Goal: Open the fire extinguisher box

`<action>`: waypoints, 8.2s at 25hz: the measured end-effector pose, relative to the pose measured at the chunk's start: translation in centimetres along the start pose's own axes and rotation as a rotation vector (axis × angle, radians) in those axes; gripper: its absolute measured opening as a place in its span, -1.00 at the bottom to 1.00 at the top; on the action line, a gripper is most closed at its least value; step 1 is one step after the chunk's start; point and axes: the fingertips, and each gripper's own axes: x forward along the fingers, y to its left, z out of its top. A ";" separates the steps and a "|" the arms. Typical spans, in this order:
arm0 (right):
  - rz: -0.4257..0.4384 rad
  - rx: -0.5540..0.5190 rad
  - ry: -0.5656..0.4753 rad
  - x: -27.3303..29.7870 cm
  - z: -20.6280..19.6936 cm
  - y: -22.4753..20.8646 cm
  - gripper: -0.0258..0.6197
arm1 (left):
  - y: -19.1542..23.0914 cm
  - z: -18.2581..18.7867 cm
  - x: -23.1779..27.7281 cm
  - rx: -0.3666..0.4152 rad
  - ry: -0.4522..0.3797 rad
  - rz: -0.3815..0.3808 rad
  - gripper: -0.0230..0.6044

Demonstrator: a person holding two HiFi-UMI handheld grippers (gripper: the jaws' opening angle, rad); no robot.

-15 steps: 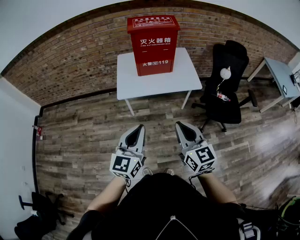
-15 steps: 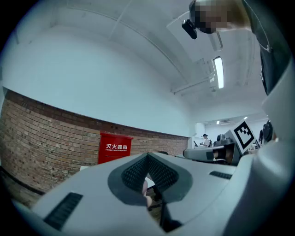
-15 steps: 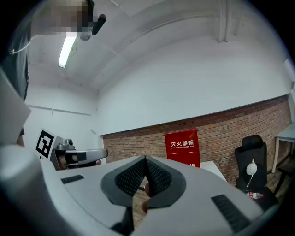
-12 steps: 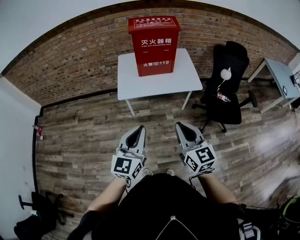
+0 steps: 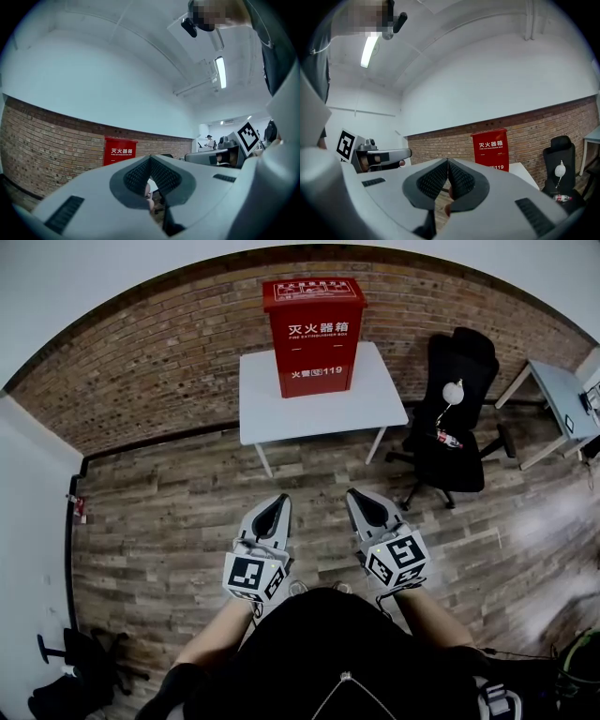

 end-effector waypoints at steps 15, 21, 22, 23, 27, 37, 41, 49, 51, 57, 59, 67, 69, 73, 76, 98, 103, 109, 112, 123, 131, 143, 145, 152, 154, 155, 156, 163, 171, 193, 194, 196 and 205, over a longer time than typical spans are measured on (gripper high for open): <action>-0.101 0.040 0.013 3.4 -0.3 1.6 -0.86 | 4.7 0.8 -1.0 -0.046 -0.005 -0.076 -0.78; -0.126 0.044 0.023 4.7 -0.5 -0.1 -0.86 | 5.4 -0.1 1.7 -0.060 0.006 -0.103 -0.78; -0.127 0.041 0.021 5.0 -0.3 -0.6 -0.86 | 5.5 -0.2 2.4 -0.055 0.008 -0.106 -0.78; -0.127 0.039 0.020 5.4 -0.1 -1.3 -0.86 | 5.7 -0.3 3.2 -0.052 0.010 -0.105 -0.78; -0.106 0.061 -0.007 7.5 0.4 -4.8 -0.86 | 7.0 -0.8 6.9 -0.052 0.023 -0.084 -0.78; -0.035 0.093 -0.015 15.3 3.4 -16.8 -0.86 | 9.9 -0.4 18.8 -0.022 0.027 0.006 -0.78; 0.005 0.114 0.004 18.4 4.1 -21.3 -0.86 | 11.5 -0.5 23.3 -0.013 0.039 0.068 -0.78; 0.084 0.126 -0.011 23.6 5.8 -28.8 -0.86 | 12.9 -0.4 30.3 -0.020 0.035 0.145 -0.78; 0.084 0.139 -0.002 24.8 5.6 -30.2 -0.86 | 13.4 -0.5 31.6 -0.026 0.042 0.150 -0.78; 0.119 0.165 -0.022 28.9 6.1 -33.2 -0.86 | 17.6 -0.4 35.6 -0.016 0.051 0.165 -0.77; 0.105 0.160 -0.042 30.4 7.0 -34.3 -0.86 | 19.7 -0.1 37.3 -0.031 0.049 0.165 -0.77; 0.050 0.137 -0.042 39.0 9.9 -37.6 -0.86 | 26.7 2.8 44.6 -0.030 0.021 0.087 -0.77; 0.048 0.118 -0.044 40.8 10.5 -37.7 -0.86 | 27.9 3.3 45.9 -0.028 0.021 0.061 -0.77; 0.042 0.116 -0.044 43.7 11.0 -38.1 -0.86 | 30.6 3.2 48.3 -0.030 0.039 0.052 -0.77; 0.055 0.109 -0.028 45.1 10.9 -39.0 -0.86 | 31.4 3.1 49.9 -0.042 0.042 0.054 -0.77; 0.169 -0.146 0.098 47.0 12.6 -50.4 0.02 | 40.4 4.4 53.8 0.057 0.065 -0.033 0.25; 0.157 -0.166 0.096 47.4 12.6 -50.6 0.02 | 40.1 4.1 54.7 0.073 0.074 -0.035 0.25; 0.124 -0.213 0.106 47.9 12.5 -51.0 0.01 | 40.4 4.2 54.9 0.081 0.053 -0.021 0.25; 0.123 -0.221 0.109 47.6 12.7 -50.9 0.00 | 40.3 4.4 54.8 0.083 0.051 -0.014 0.24; 0.190 -0.163 -0.040 48.6 22.0 -51.4 -0.01 | 40.7 12.6 56.4 0.160 -0.024 -0.020 0.24; 0.157 -0.185 -0.132 54.5 28.3 -54.4 -0.02 | 43.9 18.8 61.0 0.180 -0.098 0.017 0.23; 0.057 -0.166 -0.119 60.6 30.8 -57.8 -0.14 | 47.8 20.7 66.5 0.243 -0.060 0.097 0.23; 0.046 -0.192 -0.103 61.4 30.8 -58.2 -0.14 | 48.3 20.7 67.2 0.250 -0.053 0.113 0.23; 0.002 -0.222 -0.083 63.7 30.5 -59.3 -0.14 | 49.6 20.5 69.2 0.267 -0.019 0.147 0.23; -0.002 -0.221 -0.080 64.2 30.4 -59.4 -0.14 | 49.8 20.4 69.5 0.268 -0.012 0.153 0.23; -0.002 -0.222 -0.077 64.3 30.4 -59.5 -0.14 | 49.9 20.3 69.6 0.271 -0.008 0.157 0.23; 0.000 -0.224 -0.073 64.5 30.3 -59.5 -0.14 | 50.0 20.3 69.8 0.275 -0.005 0.162 0.23; 0.013 -0.216 -0.060 65.2 30.2 -59.9 -0.13 | 50.5 20.2 70.5 0.265 0.000 0.171 0.23; 0.035 -0.212 -0.062 65.2 30.3 -59.9 -0.13 | 50.7 20.2 70.6 0.251 -0.009 0.165 0.23; 0.171 -0.173 -0.223 50.0 28.1 -50.2 -0.41 | 41.6 19.9 56.0 0.164 -0.237 0.147 -0.53; 0.186 -0.161 -0.222 49.3 27.2 -49.2 -0.54 | 40.9 19.0 55.6 0.160 -0.223 0.146 -0.59; 0.197 -0.146 -0.211 48.2 25.2 -47.5 -0.76 | 39.3 17.1 54.8 0.149 -0.199 0.130 -0.70; 0.165 -0.062 -0.137 45.2 17.1 -43.9 -0.86 | 33.2 7.8 52.0 0.027 -0.104 0.013 -0.78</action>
